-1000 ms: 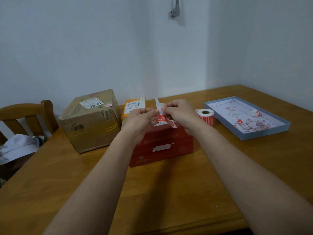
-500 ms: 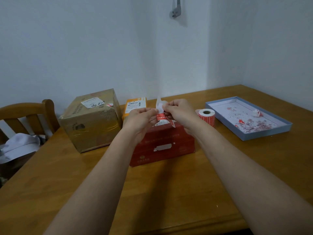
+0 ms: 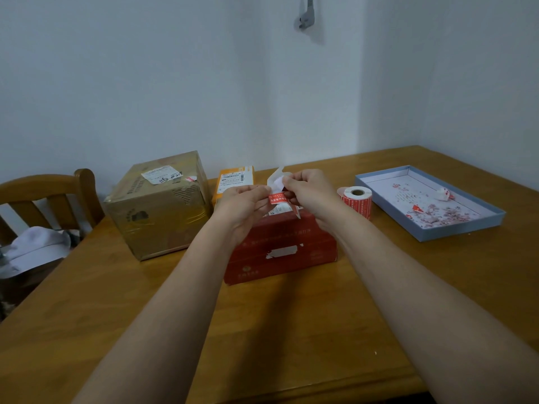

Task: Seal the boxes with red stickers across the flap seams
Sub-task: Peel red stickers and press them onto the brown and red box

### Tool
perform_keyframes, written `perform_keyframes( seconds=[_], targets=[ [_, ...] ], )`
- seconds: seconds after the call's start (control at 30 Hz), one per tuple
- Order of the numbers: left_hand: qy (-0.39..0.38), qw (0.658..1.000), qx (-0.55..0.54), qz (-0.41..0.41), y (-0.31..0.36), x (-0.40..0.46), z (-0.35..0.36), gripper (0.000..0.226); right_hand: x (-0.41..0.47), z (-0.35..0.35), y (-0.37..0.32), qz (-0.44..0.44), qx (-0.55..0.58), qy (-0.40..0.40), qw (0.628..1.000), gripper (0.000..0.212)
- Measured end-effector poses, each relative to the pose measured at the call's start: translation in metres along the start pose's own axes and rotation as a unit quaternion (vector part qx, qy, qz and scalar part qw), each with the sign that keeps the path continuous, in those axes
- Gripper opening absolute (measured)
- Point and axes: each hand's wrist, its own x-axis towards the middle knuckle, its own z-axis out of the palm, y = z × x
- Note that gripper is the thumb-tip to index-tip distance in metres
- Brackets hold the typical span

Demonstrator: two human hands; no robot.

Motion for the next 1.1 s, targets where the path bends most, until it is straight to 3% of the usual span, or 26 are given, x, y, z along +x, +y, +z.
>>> perform_keyframes(
  seconds=[0.6, 0.83, 1.1],
  targets=[
    [-0.004, 1.0, -0.016, -0.008, 0.0, 0.004, -0.001, 0.014, 0.006, 0.009, 0.003, 0.011, -0.034, 0.04, 0.999, 0.024],
    [-0.002, 1.0, -0.011, -0.01, 0.0, 0.003, -0.002, 0.019, 0.01, 0.009, 0.007, 0.025, -0.023, 0.054, 0.998, 0.014],
    [0.001, 1.0, -0.009, -0.006, 0.003, 0.005, -0.005, 0.004, 0.013, 0.008, 0.007, 0.05, 0.038, 0.067, 0.996, 0.018]
  ],
)
